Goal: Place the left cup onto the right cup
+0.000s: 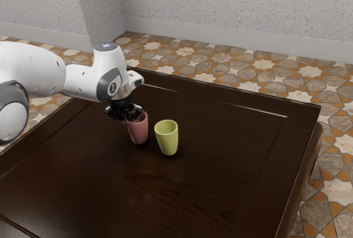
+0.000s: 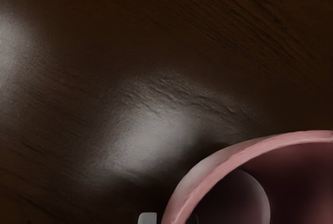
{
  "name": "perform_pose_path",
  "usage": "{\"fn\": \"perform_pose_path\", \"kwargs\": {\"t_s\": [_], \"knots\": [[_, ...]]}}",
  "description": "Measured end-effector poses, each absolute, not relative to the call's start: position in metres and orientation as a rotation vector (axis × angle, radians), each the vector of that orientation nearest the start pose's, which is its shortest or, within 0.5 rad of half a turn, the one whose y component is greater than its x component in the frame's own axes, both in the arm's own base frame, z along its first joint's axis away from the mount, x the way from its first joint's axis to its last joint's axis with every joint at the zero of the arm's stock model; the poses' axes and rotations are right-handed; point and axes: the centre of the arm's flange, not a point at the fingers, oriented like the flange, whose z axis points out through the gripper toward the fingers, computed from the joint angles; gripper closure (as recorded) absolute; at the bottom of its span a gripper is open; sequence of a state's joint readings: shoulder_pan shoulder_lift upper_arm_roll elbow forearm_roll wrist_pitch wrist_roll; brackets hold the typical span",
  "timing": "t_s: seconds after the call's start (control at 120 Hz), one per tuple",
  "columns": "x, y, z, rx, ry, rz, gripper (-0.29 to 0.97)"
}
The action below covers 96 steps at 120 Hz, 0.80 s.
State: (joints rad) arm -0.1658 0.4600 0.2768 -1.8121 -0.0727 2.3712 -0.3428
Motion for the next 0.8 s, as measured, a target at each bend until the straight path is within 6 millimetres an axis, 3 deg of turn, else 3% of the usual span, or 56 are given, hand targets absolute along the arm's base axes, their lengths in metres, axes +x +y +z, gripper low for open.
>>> {"fn": "perform_pose_path", "kwargs": {"t_s": [0.15, 0.375, 0.533, 0.7, 0.8], "knots": [[0.658, 0.056, 0.313, -2.995, -0.714, -0.213, 0.77], [0.659, 0.051, 0.343, -3.001, -0.717, -0.274, 0.78], [0.654, 0.037, 0.412, -3.041, -0.720, -0.373, 0.78], [0.652, -0.017, 0.483, -3.143, -0.648, -0.376, 0.78], [0.652, -0.057, 0.495, -3.201, -0.579, -0.311, 0.79]]}}
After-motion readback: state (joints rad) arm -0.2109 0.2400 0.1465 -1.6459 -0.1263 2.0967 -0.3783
